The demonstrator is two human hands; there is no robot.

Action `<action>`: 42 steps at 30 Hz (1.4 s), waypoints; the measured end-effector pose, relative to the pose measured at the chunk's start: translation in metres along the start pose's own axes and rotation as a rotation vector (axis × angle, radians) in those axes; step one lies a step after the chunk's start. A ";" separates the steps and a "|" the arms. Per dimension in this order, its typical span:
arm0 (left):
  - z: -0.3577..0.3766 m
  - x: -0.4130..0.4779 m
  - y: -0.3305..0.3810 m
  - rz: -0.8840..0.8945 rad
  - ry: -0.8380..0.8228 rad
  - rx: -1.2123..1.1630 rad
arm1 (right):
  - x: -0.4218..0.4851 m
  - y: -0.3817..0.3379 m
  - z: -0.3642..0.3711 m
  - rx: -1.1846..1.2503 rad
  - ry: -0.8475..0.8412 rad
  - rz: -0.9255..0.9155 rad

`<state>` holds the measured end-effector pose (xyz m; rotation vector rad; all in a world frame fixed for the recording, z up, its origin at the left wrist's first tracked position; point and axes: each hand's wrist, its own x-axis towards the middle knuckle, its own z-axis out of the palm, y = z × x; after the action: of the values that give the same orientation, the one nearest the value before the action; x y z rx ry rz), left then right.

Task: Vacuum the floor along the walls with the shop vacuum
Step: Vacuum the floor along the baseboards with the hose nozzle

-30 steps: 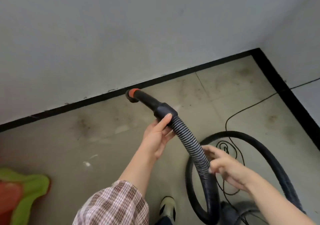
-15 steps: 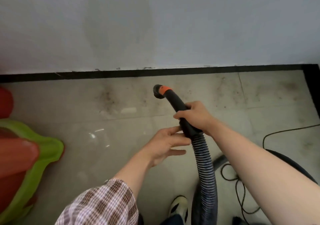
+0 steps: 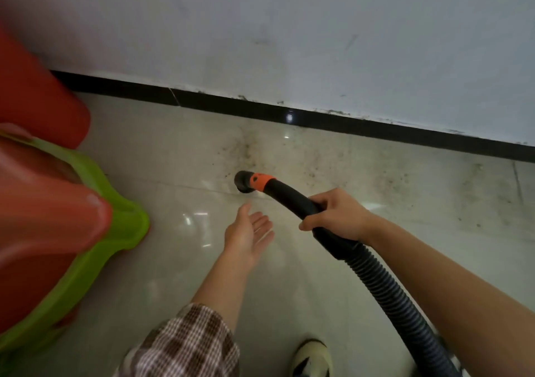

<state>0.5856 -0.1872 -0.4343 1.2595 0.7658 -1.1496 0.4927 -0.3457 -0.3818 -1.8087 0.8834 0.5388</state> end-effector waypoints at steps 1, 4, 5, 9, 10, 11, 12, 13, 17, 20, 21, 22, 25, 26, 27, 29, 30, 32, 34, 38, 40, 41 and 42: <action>0.000 0.015 -0.001 -0.006 -0.024 -0.035 | 0.012 0.002 0.005 -0.005 0.000 -0.013; 0.006 0.059 0.005 0.003 -0.082 -0.242 | 0.043 0.009 0.011 -0.025 0.030 -0.070; 0.010 0.070 0.006 0.014 -0.121 -0.315 | 0.051 0.011 0.011 -0.034 0.046 -0.091; 0.022 0.098 0.011 0.074 -0.277 -0.418 | 0.076 0.020 0.006 0.000 0.050 -0.139; 0.024 0.103 0.010 0.104 -0.315 -0.430 | 0.080 0.022 0.005 -0.004 0.035 -0.143; 0.026 0.107 0.009 0.136 -0.338 -0.427 | 0.084 0.023 0.005 -0.013 0.019 -0.144; 0.027 0.110 0.008 0.165 -0.342 -0.402 | 0.087 0.025 0.005 -0.022 0.000 -0.144; 0.028 0.112 0.006 0.193 -0.333 -0.369 | 0.090 0.025 0.005 -0.029 -0.019 -0.145; 0.032 0.114 -0.006 0.278 -0.282 -0.316 | 0.096 0.034 0.003 -0.056 -0.064 -0.175; 0.041 0.111 -0.018 0.309 -0.230 -0.277 | 0.094 0.048 -0.006 -0.080 -0.081 -0.181; 0.046 0.110 -0.024 0.307 -0.215 -0.277 | 0.092 0.053 -0.010 -0.084 -0.089 -0.174; 0.050 0.108 -0.030 0.302 -0.204 -0.282 | 0.089 0.058 -0.014 -0.090 -0.099 -0.164; 0.056 0.100 -0.047 0.298 -0.193 -0.310 | 0.081 0.068 -0.021 -0.123 -0.130 -0.148; 0.056 0.097 -0.051 0.305 -0.188 -0.323 | 0.079 0.071 -0.021 -0.139 -0.139 -0.152; 0.055 0.094 -0.055 0.315 -0.179 -0.335 | 0.076 0.073 -0.021 -0.151 -0.146 -0.156; 0.056 0.090 -0.059 0.343 -0.172 -0.343 | 0.072 0.075 -0.022 -0.155 -0.151 -0.175; 0.057 0.088 -0.060 0.356 -0.176 -0.338 | 0.071 0.077 -0.024 -0.157 -0.143 -0.185; 0.060 0.090 -0.062 0.375 -0.174 -0.336 | 0.073 0.082 -0.027 -0.181 -0.115 -0.197; 0.059 0.096 -0.064 0.390 -0.167 -0.341 | 0.079 0.085 -0.026 -0.210 -0.095 -0.206; 0.054 0.103 -0.070 0.370 -0.165 -0.407 | 0.082 0.081 -0.015 -0.330 -0.046 -0.245; 0.054 0.103 -0.072 0.355 -0.178 -0.421 | 0.080 0.075 -0.010 -0.358 -0.016 -0.234; 0.054 0.102 -0.072 0.352 -0.182 -0.420 | 0.079 0.072 -0.007 -0.383 0.007 -0.219; 0.054 0.102 -0.073 0.352 -0.182 -0.418 | 0.079 0.068 -0.005 -0.414 0.035 -0.197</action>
<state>0.5386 -0.2575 -0.5418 0.8806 0.5813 -0.7562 0.4892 -0.3907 -0.4759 -2.2576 0.6365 0.5949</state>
